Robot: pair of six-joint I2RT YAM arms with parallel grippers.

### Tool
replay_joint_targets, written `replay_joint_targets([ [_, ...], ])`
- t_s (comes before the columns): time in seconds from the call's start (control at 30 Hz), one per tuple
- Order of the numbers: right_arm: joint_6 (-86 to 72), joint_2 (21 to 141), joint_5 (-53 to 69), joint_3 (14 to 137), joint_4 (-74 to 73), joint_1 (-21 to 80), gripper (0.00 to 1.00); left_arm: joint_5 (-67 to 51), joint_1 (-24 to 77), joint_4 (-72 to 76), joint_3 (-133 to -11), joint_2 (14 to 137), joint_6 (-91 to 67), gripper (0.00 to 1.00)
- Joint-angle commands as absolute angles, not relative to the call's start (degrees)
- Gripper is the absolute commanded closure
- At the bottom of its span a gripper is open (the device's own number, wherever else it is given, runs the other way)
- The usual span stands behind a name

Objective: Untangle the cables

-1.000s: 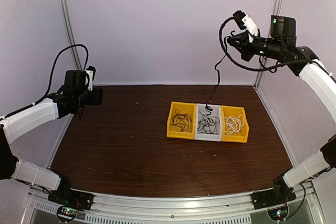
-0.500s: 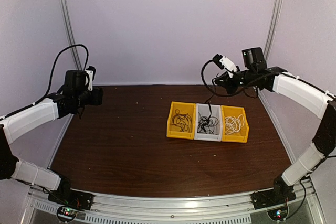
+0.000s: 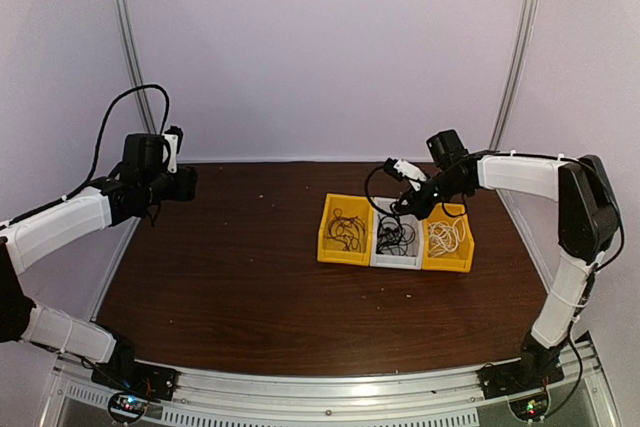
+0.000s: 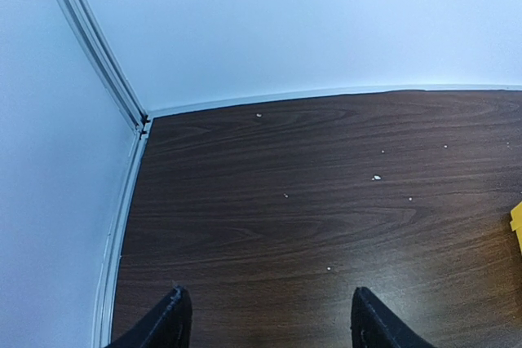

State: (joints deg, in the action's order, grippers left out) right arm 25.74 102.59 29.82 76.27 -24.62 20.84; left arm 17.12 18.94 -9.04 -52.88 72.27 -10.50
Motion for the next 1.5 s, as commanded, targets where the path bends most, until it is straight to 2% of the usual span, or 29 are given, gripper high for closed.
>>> replay_joint_targets([
  [0.0,26.4,105.0,30.6,75.2,-26.5,20.6,0.97,16.4,18.5,-7.5,-52.6,72.4,-9.8,0.32],
  [0.5,25.6,107.6,29.5,73.5,-25.9,20.7,0.95,15.9,18.5,-7.5,-52.6,72.5,-9.6,0.32],
  [1.0,27.0,99.6,24.0,74.2,-29.4,20.7,0.68,15.1,18.5,-7.6,-52.4,73.6,-9.7,0.31],
  [1.27,27.0,92.4,13.7,77.2,-31.3,20.6,0.41,13.4,18.6,-7.8,-52.2,74.2,-9.6,0.28],
  [1.33,26.4,90.7,11.8,77.8,-31.7,20.5,0.23,12.7,18.6,-8.2,-52.6,75.0,-9.4,0.26],
  [1.37,26.3,89.7,11.4,77.6,-31.6,20.4,0.08,12.3,18.6,-8.6,-53.2,75.3,-9.6,0.23],
  [1.4,26.1,88.8,11.4,77.2,-31.1,20.3,0.01,11.7,18.6,-9.2,-53.7,75.5,-9.8,0.2],
  [1.47,25.1,86.9,10.5,75.7,-29.3,20.1,0.0,11.1,18.6,-9.5,-53.9,75.5,-10.5,0.13],
])
